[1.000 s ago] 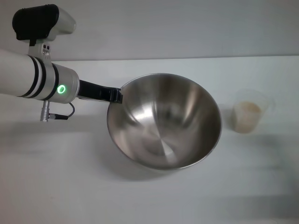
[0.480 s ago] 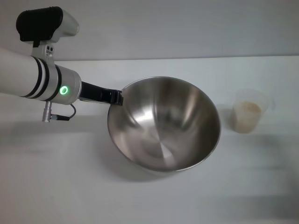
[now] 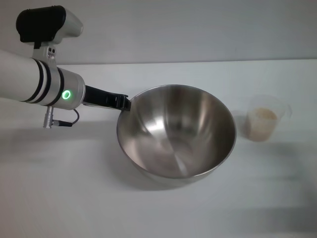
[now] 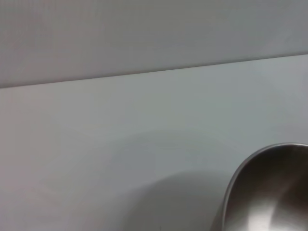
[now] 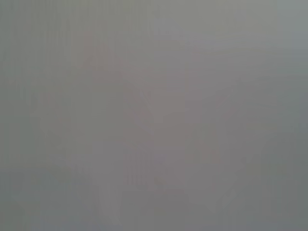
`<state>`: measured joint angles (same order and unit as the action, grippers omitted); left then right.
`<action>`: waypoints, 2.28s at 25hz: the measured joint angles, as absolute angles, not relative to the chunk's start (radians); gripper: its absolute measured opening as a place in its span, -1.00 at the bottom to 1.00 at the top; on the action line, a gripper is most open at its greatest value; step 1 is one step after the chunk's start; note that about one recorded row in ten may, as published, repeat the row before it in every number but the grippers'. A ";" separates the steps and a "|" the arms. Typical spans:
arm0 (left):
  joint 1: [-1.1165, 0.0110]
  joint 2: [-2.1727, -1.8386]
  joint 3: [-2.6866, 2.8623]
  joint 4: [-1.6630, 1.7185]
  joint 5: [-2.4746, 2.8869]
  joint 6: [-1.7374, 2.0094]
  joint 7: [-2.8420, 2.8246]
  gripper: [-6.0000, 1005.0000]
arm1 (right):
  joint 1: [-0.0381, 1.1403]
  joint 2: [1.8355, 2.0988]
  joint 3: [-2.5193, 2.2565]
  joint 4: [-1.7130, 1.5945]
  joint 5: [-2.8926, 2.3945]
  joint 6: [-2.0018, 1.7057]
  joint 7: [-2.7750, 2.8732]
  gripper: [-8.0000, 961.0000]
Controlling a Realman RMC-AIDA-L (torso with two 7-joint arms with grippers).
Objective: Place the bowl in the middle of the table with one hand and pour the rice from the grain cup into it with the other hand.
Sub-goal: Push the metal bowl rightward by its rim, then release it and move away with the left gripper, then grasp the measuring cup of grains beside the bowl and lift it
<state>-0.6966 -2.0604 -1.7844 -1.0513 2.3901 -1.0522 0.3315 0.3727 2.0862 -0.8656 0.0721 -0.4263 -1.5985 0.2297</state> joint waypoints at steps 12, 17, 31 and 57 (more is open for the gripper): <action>-0.621 -2.065 -1.852 -1.170 2.381 -1.017 0.392 -0.70 | 0.378 2.086 -0.871 0.072 -0.427 -1.598 0.233 0.38; -0.538 -2.068 -1.826 -1.240 2.320 -0.847 0.434 -0.67 | 0.386 2.085 -0.871 0.068 -0.427 -1.597 0.237 0.38; -0.319 -2.067 -1.515 -1.260 1.957 -0.005 0.803 -0.67 | 0.403 2.083 -0.862 0.056 -0.426 -1.564 0.238 0.38; -0.266 -2.062 -1.191 -0.632 2.646 1.296 -0.158 -0.68 | 0.368 2.087 -0.861 0.050 -0.419 -1.594 0.237 0.38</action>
<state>-0.2659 -2.0617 -1.1910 -0.6315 2.6455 1.2961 -0.1582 0.3683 2.0872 -0.8610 0.0501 -0.4192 -1.5944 0.2370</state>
